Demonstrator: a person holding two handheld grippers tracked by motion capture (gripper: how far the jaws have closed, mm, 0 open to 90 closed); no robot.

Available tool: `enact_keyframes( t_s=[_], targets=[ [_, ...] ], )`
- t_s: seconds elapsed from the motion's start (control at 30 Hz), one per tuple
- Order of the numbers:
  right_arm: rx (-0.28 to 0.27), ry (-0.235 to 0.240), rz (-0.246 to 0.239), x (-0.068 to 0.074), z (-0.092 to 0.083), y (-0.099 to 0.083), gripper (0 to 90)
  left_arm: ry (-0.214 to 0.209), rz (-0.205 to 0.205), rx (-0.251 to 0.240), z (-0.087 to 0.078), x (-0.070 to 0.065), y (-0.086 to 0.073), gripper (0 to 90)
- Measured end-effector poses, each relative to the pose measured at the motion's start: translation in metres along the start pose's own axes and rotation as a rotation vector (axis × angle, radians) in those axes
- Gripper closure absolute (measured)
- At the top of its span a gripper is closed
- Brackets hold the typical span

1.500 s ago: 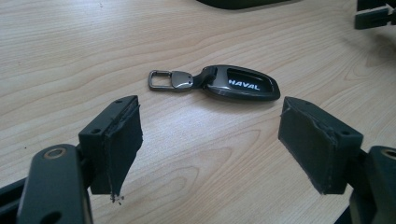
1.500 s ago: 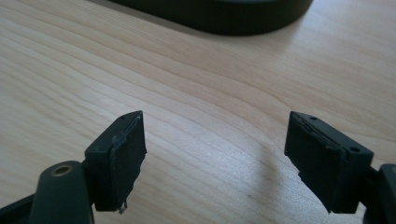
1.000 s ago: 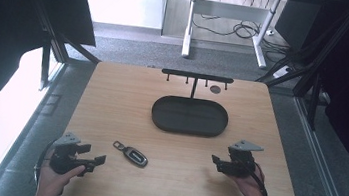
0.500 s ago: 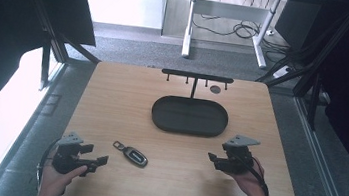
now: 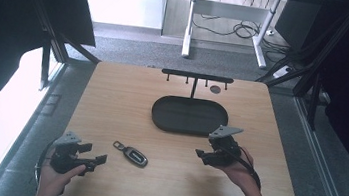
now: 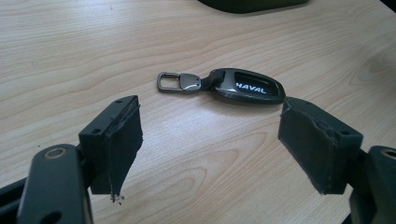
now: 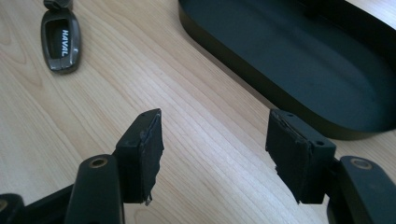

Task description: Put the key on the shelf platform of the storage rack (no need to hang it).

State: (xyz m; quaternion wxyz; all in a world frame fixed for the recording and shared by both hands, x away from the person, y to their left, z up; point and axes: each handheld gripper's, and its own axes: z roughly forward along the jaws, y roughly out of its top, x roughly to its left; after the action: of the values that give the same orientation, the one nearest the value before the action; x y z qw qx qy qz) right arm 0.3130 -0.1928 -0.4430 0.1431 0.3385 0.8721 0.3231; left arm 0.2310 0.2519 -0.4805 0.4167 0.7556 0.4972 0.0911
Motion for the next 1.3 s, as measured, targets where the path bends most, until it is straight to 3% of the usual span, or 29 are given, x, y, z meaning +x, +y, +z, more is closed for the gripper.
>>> enact_keyframes(
  t_s=[0.4, 1.3],
  targets=[
    [0.039, 0.032, -0.050, 0.007, 0.005, 0.021, 37.2, 0.008, -0.001, -0.002, -0.002, 0.003, 0.000, 21.9],
    [0.105, 0.101, -0.175, 0.041, 0.034, 0.069, 37.9, 0.003, -0.001, 0.008, 0.001, 0.001, -0.001, 22.0]
  ],
)
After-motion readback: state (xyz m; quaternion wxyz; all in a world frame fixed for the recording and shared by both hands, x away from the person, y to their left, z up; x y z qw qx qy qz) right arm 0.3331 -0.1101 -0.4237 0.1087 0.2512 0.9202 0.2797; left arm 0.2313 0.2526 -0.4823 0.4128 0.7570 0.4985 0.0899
